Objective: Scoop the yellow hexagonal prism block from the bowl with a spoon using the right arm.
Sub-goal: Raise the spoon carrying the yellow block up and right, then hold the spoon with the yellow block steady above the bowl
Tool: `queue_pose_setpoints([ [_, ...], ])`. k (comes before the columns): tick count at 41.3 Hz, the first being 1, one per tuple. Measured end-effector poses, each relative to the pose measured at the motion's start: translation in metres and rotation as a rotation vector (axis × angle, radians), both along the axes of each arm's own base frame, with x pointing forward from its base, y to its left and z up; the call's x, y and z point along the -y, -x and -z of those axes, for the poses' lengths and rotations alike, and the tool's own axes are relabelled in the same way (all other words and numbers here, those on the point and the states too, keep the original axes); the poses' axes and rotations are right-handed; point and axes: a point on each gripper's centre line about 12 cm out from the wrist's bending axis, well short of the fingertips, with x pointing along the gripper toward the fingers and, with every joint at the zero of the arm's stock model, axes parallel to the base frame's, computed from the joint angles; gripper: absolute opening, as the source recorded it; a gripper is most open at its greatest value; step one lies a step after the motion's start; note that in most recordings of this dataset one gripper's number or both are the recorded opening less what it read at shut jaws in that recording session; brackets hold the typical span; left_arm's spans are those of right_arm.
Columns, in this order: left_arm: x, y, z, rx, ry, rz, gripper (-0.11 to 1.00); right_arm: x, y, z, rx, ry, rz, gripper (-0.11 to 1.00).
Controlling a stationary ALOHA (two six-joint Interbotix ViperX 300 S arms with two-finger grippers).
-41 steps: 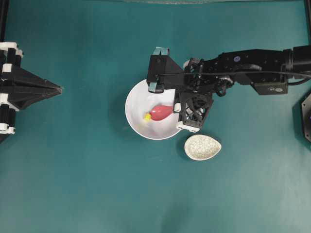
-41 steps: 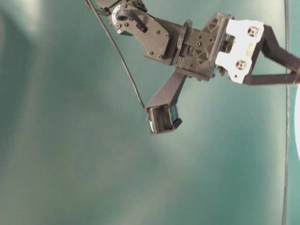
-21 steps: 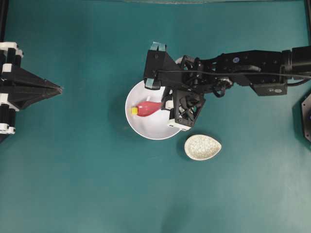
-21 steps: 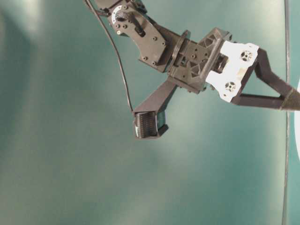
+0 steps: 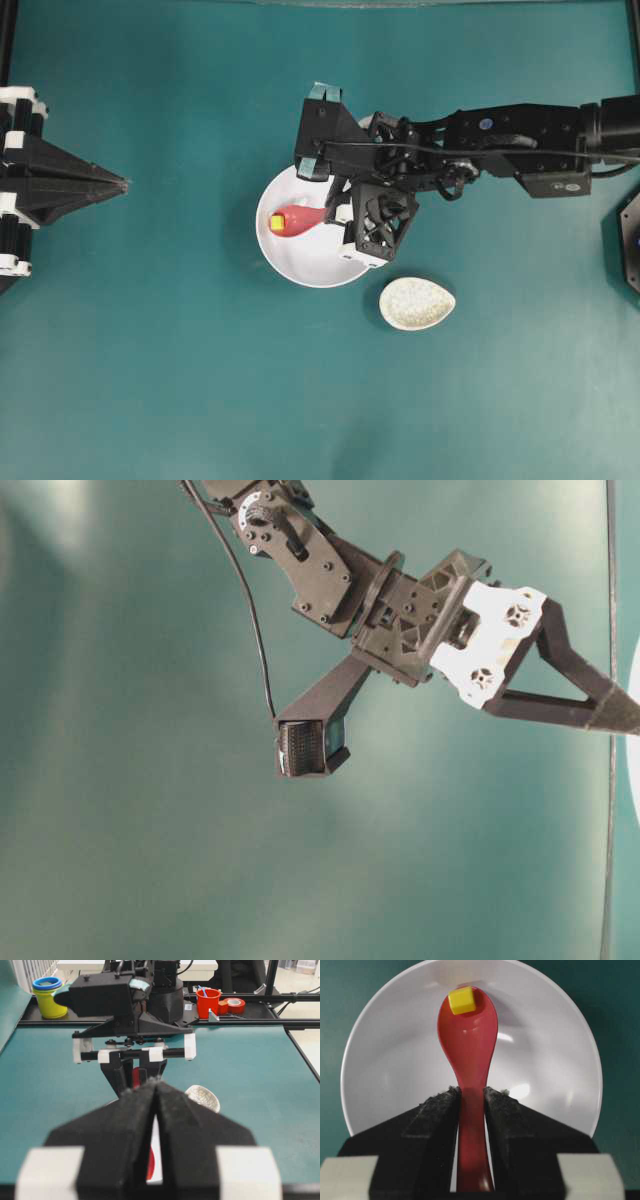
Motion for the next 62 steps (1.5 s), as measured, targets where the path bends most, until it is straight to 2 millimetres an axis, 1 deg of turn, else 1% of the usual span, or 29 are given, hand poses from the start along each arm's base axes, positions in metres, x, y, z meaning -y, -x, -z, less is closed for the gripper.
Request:
queue_pose_setpoints([
  [12,0.0,0.0,0.0,0.0,-0.001,0.0,-0.01,0.0,0.012,-0.005,0.033,-0.004,0.017,0.24],
  [18,0.0,0.0,0.0,0.0,-0.001,0.0,-0.01,0.0,0.023,-0.01,0.11,0.007,0.039,0.24],
  [22,0.0,0.0,0.0,0.0,0.0,0.0,-0.01,0.0,0.032,-0.017,0.179,0.01,0.059,0.24],
  [30,0.0,0.0,0.0,0.0,0.0,0.0,-0.01,0.0,0.055,-0.038,0.315,0.009,0.099,0.24],
  [41,0.0,0.0,0.0,-0.002,0.0,0.0,-0.01,-0.003,0.08,-0.066,0.414,-0.019,0.131,0.24],
  [47,0.0,0.0,0.0,0.0,-0.001,0.0,-0.01,-0.003,0.084,-0.071,0.431,-0.027,0.139,0.24],
  [62,0.0,0.0,0.0,0.002,0.002,0.0,-0.01,-0.004,0.084,-0.071,0.431,-0.027,0.137,0.24],
])
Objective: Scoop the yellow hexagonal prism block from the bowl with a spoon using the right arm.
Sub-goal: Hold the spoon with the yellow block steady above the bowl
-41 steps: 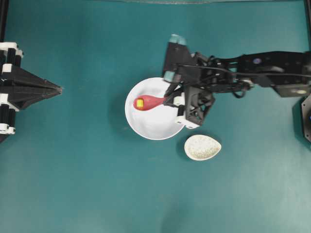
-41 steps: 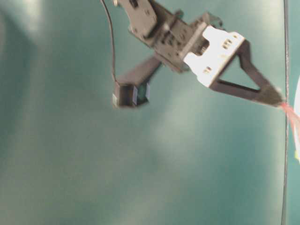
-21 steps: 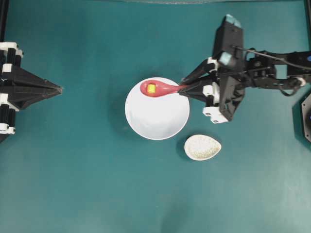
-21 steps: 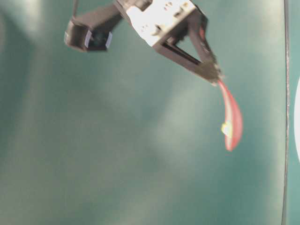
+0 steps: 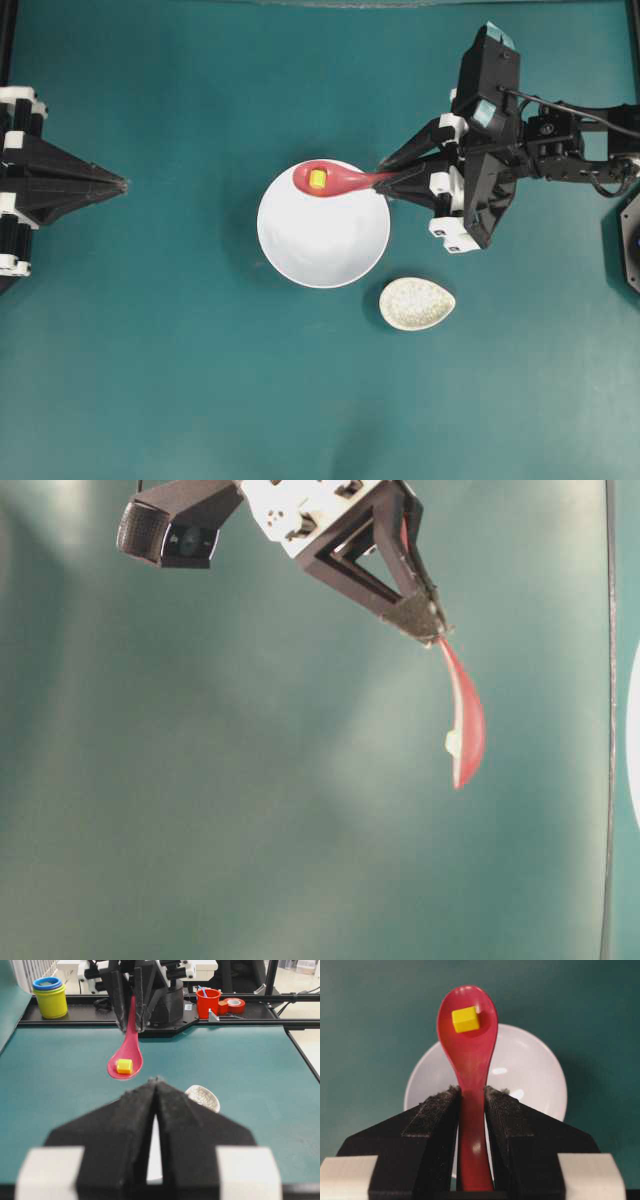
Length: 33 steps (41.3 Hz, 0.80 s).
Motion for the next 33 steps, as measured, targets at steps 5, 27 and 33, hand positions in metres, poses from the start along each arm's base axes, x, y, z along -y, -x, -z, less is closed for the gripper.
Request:
queue_pose_setpoints([
  [5,0.0003,0.0,0.0002,-0.002,0.002,0.002,-0.01,0.0,0.0,0.0,0.0,0.0,0.0,0.24],
  [27,0.0,0.0,0.0004,-0.003,0.005,0.0,-0.01,-0.0069,-0.0025,-0.0035,0.033,0.006,-0.015,0.24],
  [33,0.0,0.0,0.0015,-0.012,0.005,0.0,-0.01,-0.0098,-0.0037,-0.0055,0.052,0.011,-0.021,0.24],
])
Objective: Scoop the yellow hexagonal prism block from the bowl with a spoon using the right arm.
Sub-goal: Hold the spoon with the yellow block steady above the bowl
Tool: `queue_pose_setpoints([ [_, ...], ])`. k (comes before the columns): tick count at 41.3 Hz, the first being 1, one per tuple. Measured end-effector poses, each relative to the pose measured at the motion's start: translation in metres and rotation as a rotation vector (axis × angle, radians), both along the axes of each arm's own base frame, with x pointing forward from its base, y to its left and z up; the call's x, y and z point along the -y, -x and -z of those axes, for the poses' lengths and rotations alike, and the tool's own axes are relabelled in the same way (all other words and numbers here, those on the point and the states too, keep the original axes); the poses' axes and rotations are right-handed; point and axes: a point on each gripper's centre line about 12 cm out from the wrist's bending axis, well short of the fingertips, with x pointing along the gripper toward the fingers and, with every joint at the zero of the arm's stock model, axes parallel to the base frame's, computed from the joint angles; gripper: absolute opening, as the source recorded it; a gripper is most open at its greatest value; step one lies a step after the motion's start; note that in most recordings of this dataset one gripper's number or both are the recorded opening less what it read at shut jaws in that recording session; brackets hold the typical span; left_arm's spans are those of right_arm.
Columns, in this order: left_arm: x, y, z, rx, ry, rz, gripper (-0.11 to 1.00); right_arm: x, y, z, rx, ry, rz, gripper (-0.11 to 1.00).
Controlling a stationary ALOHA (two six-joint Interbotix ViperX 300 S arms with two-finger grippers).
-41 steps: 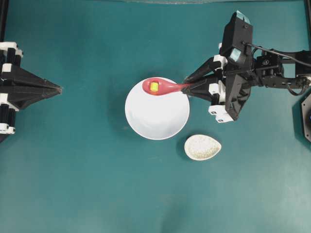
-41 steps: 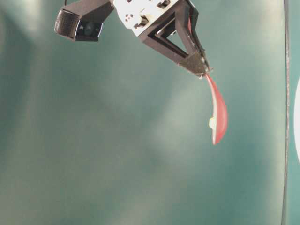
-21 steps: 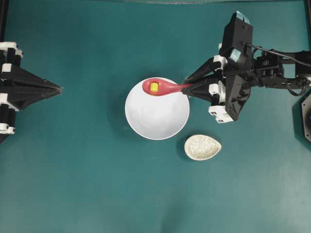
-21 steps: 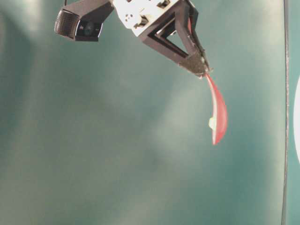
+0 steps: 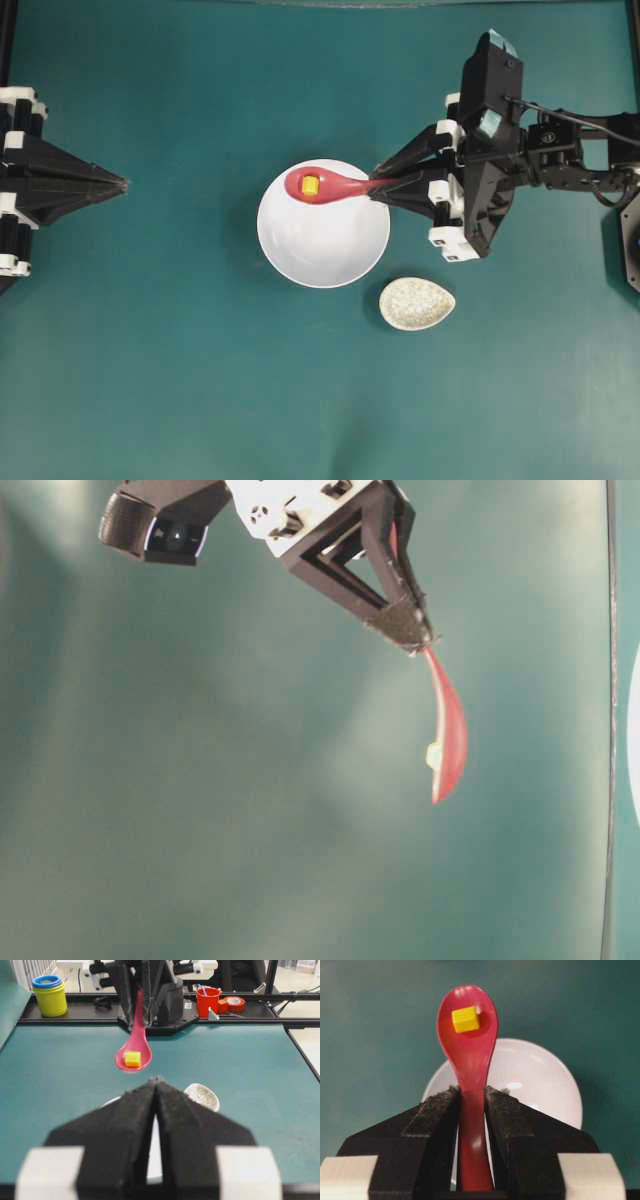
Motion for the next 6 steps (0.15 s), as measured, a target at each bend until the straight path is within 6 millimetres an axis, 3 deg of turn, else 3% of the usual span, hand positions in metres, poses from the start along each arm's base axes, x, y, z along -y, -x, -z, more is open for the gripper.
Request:
queue_pose_setpoints([
  [6,-0.0001,0.0006,0.0028,-0.026,0.0,0.0,-0.01,-0.0023,-0.0005,-0.0008,0.007,0.001,-0.006,0.24],
])
